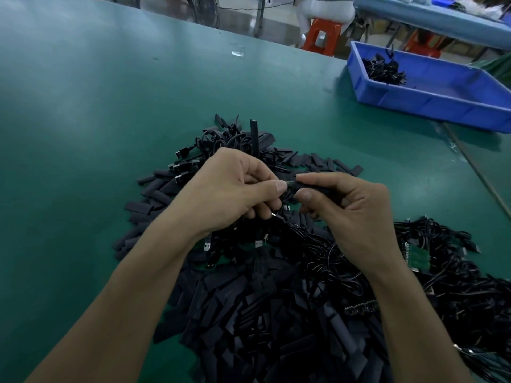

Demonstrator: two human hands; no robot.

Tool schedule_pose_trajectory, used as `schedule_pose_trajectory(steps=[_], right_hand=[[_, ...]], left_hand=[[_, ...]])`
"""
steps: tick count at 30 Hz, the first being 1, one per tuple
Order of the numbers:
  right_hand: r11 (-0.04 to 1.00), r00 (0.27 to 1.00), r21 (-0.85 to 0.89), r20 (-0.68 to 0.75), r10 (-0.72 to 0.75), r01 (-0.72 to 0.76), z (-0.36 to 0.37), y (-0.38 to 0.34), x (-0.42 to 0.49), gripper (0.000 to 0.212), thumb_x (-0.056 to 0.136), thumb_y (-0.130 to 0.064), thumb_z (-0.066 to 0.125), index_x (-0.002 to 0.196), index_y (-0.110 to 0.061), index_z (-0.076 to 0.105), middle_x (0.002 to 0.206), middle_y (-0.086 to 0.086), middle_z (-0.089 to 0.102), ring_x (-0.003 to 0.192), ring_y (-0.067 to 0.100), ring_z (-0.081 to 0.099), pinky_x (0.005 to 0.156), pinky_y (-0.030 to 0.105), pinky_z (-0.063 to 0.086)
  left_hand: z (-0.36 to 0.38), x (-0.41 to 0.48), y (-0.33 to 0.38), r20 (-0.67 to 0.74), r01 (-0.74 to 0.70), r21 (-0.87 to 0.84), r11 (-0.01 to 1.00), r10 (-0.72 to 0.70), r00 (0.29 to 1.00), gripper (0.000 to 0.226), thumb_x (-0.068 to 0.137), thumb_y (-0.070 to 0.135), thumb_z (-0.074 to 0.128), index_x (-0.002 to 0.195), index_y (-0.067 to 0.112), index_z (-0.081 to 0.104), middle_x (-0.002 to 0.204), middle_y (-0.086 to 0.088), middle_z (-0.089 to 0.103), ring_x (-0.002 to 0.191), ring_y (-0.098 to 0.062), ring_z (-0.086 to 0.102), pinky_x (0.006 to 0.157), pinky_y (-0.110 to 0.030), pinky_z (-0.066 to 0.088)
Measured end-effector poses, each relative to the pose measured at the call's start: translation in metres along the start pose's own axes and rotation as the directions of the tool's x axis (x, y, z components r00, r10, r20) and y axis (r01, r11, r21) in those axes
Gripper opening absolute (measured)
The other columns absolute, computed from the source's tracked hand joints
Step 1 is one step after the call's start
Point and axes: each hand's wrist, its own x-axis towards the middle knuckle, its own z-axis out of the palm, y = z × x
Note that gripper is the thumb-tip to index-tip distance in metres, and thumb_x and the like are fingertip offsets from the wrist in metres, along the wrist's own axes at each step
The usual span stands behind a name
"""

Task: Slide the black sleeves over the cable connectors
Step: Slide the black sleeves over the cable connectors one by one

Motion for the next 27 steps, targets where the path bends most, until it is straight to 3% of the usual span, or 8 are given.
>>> schedule_pose_trajectory(steps=[8, 15, 18, 22, 27], right_hand=[[0.997, 0.998, 0.067, -0.047, 0.039, -0.036, 0.005, 0.005, -0.002, 0.009, 0.086, -0.023, 0.074, 0.093, -0.028, 0.075, 0.077, -0.007, 0.075, 0.064, 0.012, 0.071, 0.06, 0.017, 0.054], [0.995, 0.999, 0.093, -0.005, 0.043, -0.043, 0.007, 0.0, -0.001, 0.017, 0.081, -0.024, 0.074, 0.097, -0.026, 0.075, 0.084, -0.009, 0.077, 0.068, 0.009, 0.072, 0.065, 0.015, 0.054], [0.996, 0.994, 0.08, -0.101, 0.049, -0.041, 0.01, -0.001, -0.002, 0.021, 0.079, -0.025, 0.077, 0.1, -0.027, 0.073, 0.081, -0.009, 0.076, 0.067, 0.008, 0.071, 0.064, 0.016, 0.053], [0.993, 0.938, 0.101, -0.334, 0.091, -0.06, 0.016, -0.002, -0.002, 0.025, 0.078, -0.023, 0.084, 0.099, -0.027, 0.07, 0.081, -0.003, 0.075, 0.072, 0.015, 0.073, 0.065, 0.024, 0.057], [0.989, 0.918, 0.139, -0.383, 0.1, -0.05, 0.024, -0.004, -0.003, 0.021, 0.083, -0.019, 0.08, 0.102, -0.024, 0.072, 0.089, -0.001, 0.077, 0.082, 0.017, 0.075, 0.076, 0.029, 0.06]], left_hand=[[0.0, 0.0, -0.001, 0.016, 0.003, -0.012, 1.0, -0.003, 1.0, 0.012, 0.09, 0.016, 0.073, 0.08, 0.011, 0.073, 0.07, -0.003, 0.076, 0.057, -0.01, 0.07, 0.049, -0.014, 0.048], [0.002, 0.0, -0.001, 0.031, 0.0, -0.012, 1.0, 0.001, 1.0, 0.01, 0.091, 0.016, 0.073, 0.081, 0.012, 0.074, 0.07, -0.003, 0.076, 0.059, -0.012, 0.072, 0.05, -0.015, 0.049], [0.003, 0.001, -0.002, 0.012, 0.001, -0.051, 0.999, -0.001, 1.0, 0.011, 0.09, 0.017, 0.074, 0.081, 0.012, 0.074, 0.07, -0.004, 0.076, 0.061, -0.015, 0.073, 0.051, -0.017, 0.051], [0.004, 0.0, -0.001, -0.003, 0.009, -0.097, 0.995, -0.009, 1.0, 0.011, 0.086, 0.02, 0.078, 0.079, 0.012, 0.073, 0.072, -0.005, 0.076, 0.063, -0.018, 0.074, 0.053, -0.018, 0.053], [0.009, 0.0, -0.001, -0.032, -0.01, -0.089, 0.996, 0.007, 0.999, 0.012, 0.085, 0.02, 0.079, 0.077, 0.013, 0.073, 0.07, -0.003, 0.076, 0.062, -0.017, 0.074, 0.053, -0.018, 0.054]])
